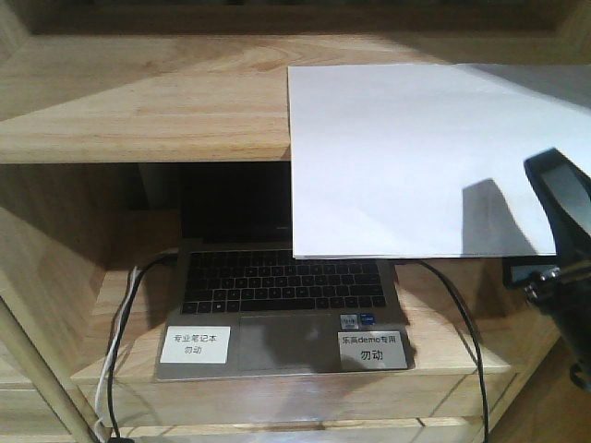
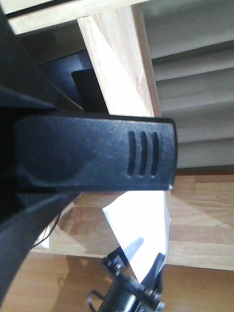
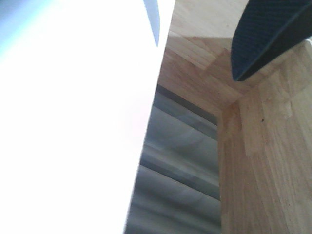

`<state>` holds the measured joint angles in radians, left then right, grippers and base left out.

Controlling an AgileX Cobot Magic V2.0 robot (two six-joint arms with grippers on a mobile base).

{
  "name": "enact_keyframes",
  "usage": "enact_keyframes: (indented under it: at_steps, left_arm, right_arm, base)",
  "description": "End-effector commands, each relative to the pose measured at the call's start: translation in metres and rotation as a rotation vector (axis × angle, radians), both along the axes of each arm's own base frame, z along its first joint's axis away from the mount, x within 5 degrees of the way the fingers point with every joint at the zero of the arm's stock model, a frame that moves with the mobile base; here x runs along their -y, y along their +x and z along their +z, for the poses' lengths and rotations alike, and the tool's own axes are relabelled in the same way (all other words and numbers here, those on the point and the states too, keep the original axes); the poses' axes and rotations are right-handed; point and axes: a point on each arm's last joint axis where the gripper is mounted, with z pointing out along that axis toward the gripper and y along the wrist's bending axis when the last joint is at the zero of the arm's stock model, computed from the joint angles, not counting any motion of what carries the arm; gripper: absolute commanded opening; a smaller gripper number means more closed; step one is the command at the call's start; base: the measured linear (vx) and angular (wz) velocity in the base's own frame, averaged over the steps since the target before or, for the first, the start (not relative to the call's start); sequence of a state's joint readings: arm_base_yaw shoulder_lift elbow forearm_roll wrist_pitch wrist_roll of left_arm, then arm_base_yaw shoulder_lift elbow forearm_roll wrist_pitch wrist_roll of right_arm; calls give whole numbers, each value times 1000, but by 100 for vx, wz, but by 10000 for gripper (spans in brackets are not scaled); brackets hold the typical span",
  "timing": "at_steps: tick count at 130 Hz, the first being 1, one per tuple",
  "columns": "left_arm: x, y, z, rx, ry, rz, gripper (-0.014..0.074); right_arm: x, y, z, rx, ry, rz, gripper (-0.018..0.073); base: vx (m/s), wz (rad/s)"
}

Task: Grab stapler and paper to desk for stapling
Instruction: 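Pinch the paper edge with the right gripper and pull it off the shelf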

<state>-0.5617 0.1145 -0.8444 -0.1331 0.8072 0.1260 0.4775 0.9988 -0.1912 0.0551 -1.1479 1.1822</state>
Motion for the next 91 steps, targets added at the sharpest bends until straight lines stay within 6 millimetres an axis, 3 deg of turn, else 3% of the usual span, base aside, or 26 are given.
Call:
enact_keyframes:
  at_steps: [1,35,55,67,91]
  left_arm:
    - [-1,0,17,92,-79,0,-6]
    - [-1,0,17,92,-79,0,-6]
    - [-1,0,17,92,-79,0,-6]
    - [-1,0,17,92,-79,0,-6]
    - [-1,0,17,92,-79,0,-6]
  right_arm:
    - [2,-4,28,226,86,-12,587]
    - [4,-3,32,230,109,-36,580]
    - [4,-3,32,229,110,-37,518]
    - [4,-3,32,226,118,-32,436]
    - [3,-4,32,230,112,-19,164]
  base:
    - [0,0]
    - [0,0]
    - [0,0]
    - [0,0]
    - [0,0]
